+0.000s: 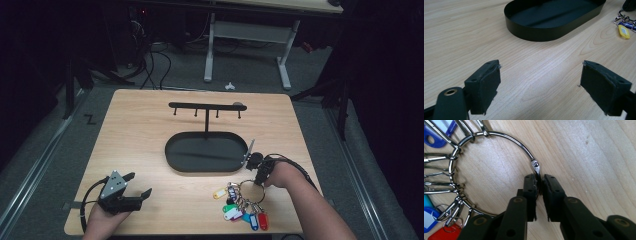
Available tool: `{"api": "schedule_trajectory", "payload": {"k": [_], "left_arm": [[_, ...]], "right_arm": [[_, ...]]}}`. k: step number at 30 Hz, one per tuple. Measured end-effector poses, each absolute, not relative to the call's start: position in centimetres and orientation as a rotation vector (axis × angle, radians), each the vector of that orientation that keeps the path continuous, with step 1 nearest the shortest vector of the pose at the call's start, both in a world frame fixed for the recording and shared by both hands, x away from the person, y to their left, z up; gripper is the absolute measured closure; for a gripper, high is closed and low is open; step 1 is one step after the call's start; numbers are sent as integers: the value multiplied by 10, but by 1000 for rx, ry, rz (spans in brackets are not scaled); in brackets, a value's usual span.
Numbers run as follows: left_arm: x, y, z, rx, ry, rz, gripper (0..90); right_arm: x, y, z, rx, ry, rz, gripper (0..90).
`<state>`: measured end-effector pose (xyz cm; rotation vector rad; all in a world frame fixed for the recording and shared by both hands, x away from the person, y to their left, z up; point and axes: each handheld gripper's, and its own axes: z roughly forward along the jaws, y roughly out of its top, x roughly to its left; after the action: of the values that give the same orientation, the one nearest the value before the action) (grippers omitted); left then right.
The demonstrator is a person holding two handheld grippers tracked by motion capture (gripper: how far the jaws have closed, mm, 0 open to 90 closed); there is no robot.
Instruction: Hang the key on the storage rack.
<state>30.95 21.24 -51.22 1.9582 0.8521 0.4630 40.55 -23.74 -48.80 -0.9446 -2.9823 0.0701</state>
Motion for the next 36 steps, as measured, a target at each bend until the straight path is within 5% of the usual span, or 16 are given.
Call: {"api": "schedule_trajectory", "payload": {"k": [11,36], "left_arm": [[307,212,-513,1967,856,461,172],[307,210,-514,1978,841,452,173]], "right_arm": [[406,-241,-486,-985,-2947,43,869],[368,-246,-370,-1045,-3027,-133,874]]}}
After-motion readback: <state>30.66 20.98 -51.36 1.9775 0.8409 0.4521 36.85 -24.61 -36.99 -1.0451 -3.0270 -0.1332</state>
